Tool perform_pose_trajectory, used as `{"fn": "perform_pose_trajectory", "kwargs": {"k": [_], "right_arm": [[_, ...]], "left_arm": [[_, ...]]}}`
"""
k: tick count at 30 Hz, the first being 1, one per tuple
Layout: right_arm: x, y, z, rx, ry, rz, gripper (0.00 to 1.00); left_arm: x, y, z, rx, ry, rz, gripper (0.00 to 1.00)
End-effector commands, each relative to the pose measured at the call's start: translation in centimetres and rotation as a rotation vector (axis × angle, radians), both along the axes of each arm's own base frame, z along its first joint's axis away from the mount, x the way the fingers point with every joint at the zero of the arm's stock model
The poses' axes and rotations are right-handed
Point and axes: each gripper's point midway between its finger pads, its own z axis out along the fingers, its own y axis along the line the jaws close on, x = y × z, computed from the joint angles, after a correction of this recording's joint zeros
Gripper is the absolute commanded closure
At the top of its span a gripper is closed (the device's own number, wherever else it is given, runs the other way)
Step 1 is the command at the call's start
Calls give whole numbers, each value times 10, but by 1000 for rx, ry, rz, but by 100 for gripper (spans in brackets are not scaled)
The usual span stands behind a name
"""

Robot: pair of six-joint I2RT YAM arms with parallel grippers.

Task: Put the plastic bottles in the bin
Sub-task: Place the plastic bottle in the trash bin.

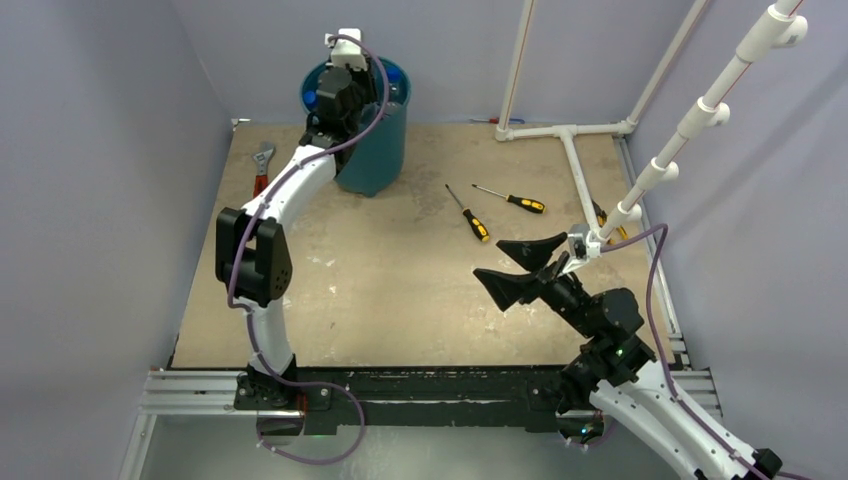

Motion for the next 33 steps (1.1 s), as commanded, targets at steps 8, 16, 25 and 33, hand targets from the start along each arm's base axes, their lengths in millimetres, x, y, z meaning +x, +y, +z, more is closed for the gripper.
{"fn": "perform_pose_trajectory", "kwargs": {"k": [8, 16, 25, 33], "right_arm": [[4, -1, 19, 1, -29, -20, 2], [4, 0, 20, 1, -21, -18, 2], [5, 0, 19, -7, -12, -23, 2], [6, 0, 16, -12, -5, -26, 2]], "left_arm": [[-41, 22, 42, 11, -12, 2, 95], [-51, 41, 41, 33, 1, 85, 100], [-33, 24, -5, 34, 92, 31, 100], [-22, 8, -21, 4, 83, -34, 100]]}}
